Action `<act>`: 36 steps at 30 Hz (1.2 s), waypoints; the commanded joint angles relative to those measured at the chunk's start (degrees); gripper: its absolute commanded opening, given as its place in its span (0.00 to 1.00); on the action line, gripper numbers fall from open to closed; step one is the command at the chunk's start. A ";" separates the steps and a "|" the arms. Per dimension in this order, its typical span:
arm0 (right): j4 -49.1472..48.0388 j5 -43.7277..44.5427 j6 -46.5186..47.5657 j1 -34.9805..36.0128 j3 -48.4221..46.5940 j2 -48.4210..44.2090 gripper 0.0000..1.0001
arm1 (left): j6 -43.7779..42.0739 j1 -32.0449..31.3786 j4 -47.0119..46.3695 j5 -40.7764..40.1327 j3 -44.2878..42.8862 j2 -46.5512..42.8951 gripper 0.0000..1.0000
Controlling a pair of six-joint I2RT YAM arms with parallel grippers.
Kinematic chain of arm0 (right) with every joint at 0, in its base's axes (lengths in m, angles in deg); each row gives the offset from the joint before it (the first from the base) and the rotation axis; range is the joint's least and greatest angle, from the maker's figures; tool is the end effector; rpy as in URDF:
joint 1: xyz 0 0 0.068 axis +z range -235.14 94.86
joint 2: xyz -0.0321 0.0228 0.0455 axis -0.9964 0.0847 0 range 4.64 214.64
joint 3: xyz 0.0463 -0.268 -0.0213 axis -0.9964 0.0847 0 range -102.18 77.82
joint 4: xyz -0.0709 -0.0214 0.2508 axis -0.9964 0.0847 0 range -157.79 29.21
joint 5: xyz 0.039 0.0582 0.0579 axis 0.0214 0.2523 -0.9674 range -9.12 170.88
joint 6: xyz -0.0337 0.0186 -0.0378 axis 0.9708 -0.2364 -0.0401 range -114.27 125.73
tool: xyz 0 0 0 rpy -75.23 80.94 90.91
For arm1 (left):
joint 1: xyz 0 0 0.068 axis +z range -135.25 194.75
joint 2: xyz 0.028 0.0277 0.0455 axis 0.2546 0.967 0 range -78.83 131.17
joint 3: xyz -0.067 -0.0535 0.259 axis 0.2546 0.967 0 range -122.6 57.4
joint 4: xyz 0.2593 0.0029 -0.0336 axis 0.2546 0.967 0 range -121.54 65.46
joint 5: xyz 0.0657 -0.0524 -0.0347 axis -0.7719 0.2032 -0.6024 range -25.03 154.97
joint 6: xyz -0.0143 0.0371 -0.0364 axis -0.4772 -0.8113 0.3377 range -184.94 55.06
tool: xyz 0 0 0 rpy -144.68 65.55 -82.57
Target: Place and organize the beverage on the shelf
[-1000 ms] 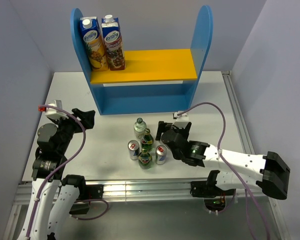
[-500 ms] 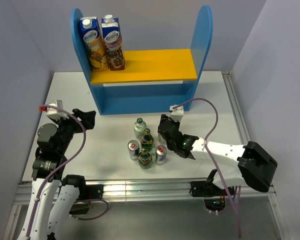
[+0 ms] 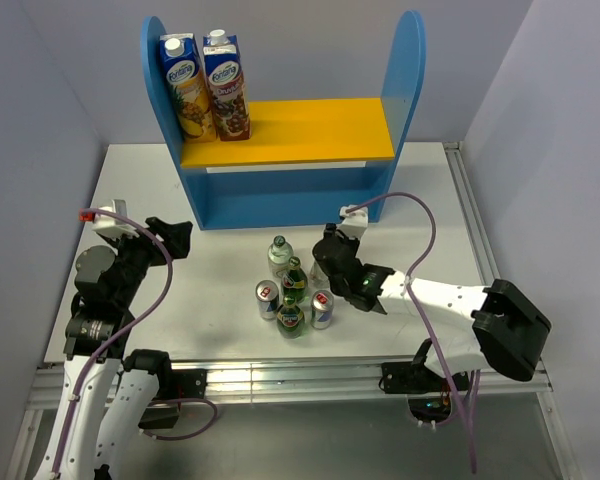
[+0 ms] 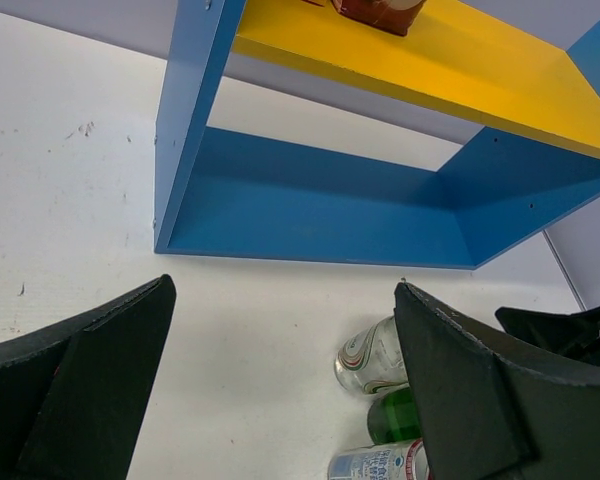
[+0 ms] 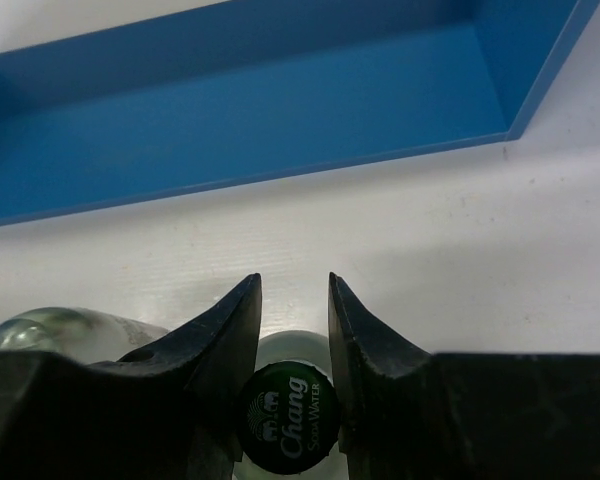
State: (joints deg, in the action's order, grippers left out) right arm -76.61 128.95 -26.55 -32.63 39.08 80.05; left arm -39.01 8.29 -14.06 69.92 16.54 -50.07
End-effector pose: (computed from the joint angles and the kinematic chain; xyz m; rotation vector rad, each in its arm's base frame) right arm 0.1868 0.2000 0.2250 0.1623 1.8838 0.1405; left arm 0.1234 -0.0170 0.3403 -0.2197 1.6740 -0.4984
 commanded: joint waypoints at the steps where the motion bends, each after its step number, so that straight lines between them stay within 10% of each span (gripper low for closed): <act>1: 3.72 4.75 0.54 -1.09 -4.41 0.52 0.00 | -1.24 -0.13 -1.13 1.20 -1.59 0.08 0.98; 19: -0.77 6.95 13.20 -14.54 -23.04 14.05 0.00 | -1.32 -0.13 -1.21 1.99 -1.50 0.69 0.97; 36: 12.77 5.01 18.65 -14.37 -44.90 5.18 0.00 | -1.41 -0.13 -1.04 1.82 -1.59 1.39 0.97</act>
State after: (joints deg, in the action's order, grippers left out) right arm -61.57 131.29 -10.24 -47.54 2.82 90.79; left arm -39.27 8.29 -14.06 71.14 16.54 -48.94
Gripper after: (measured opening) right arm 0.382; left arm 0.973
